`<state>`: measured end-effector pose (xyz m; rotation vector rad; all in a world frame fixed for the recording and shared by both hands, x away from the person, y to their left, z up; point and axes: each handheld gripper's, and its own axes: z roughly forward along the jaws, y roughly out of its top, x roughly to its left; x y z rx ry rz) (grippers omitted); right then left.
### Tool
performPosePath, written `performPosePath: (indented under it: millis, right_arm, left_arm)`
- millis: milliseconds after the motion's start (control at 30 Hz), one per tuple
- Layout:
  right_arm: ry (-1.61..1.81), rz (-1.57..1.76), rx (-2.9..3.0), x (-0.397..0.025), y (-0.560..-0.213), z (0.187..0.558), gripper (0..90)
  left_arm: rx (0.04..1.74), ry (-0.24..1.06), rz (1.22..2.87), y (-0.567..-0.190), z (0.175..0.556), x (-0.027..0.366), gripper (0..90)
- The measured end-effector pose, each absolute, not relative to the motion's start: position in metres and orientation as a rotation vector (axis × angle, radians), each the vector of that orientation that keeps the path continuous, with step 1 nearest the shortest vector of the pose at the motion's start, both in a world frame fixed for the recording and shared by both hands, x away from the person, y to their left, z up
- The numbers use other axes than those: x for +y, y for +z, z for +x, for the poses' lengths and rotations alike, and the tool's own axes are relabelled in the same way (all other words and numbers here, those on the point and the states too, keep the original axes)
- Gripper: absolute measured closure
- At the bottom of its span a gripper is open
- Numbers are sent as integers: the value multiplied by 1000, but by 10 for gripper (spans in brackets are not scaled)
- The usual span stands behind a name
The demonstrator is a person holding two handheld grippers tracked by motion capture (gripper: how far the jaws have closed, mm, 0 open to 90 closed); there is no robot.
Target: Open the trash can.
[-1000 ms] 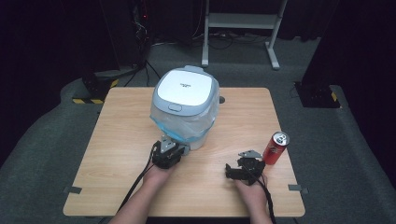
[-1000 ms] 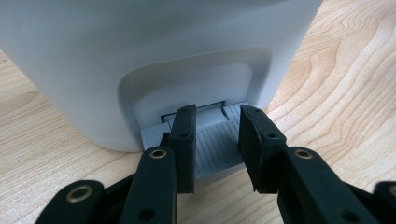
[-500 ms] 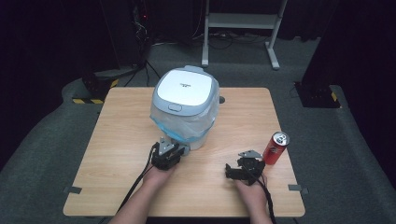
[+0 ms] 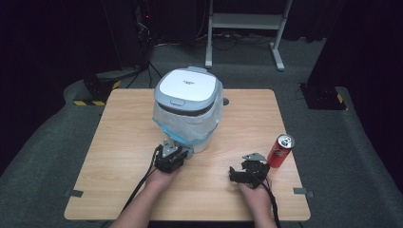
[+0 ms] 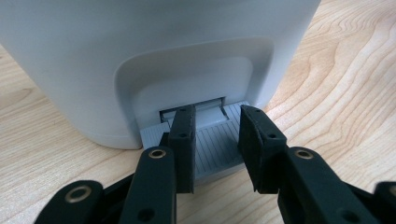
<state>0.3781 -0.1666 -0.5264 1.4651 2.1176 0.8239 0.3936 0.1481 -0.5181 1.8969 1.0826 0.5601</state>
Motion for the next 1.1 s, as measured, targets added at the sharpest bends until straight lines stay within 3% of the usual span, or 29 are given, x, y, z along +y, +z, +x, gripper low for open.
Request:
performPosePath:
  millis: [367,1100]
  right_arm:
    - [825,1464,2118,-167,-526,378,2]
    - [822,1407,2145,-168,-523,376,22]
  left_arm:
    - [1091,577,1990,-520,398,140,634]
    - [1109,545,1988,-520,401,141,634]
